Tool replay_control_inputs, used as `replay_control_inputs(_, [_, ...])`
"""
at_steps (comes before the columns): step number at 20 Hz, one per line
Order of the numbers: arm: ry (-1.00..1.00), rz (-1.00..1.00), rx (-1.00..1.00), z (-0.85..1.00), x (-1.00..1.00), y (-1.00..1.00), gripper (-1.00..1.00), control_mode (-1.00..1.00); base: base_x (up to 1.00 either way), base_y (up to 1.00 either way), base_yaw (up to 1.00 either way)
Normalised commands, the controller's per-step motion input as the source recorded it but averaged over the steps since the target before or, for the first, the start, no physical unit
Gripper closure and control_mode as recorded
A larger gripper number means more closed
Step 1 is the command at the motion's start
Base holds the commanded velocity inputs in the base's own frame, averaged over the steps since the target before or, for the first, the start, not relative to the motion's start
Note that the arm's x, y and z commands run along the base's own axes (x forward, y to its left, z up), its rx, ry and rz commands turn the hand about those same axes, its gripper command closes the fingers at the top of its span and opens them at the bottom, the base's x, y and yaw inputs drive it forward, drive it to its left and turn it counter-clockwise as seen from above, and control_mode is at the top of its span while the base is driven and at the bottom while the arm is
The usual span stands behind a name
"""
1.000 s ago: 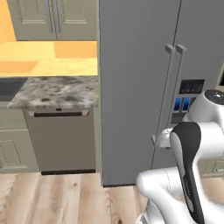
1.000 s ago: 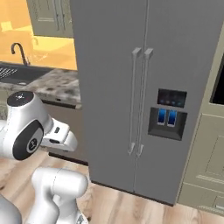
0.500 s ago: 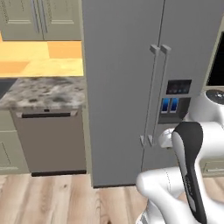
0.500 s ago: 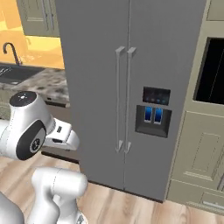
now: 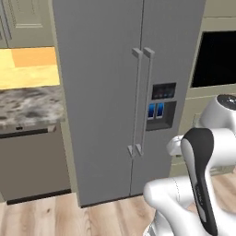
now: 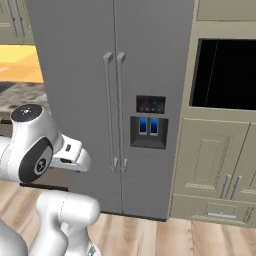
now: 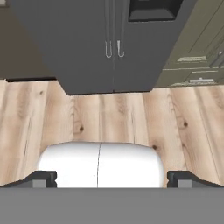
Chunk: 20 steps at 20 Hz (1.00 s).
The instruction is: Retrieve the steak from the fridge and place it on the saucepan with marinade on the stove.
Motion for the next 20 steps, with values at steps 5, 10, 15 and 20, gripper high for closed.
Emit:
replay_control_inputs(5, [0.00, 0.00, 0.00, 0.00, 0.00, 0.00, -1.00, 1.00, 0.14, -0.09, -0.04])
replay_control_inputs(10, [0.00, 0.00, 0.00, 0.00, 0.00, 0.00, -1.00, 1.00, 0.02, -0.04, 0.02])
replay_control_inputs(15, [0.00, 0.00, 0.00, 0.00, 0.00, 0.00, -1.00, 1.00, 0.00, -0.14, 0.02])
replay_control_inputs(20, [0.00, 0.00, 0.00, 0.00, 0.00, 0.00, -1.00, 1.00, 0.00, -0.13, 0.02])
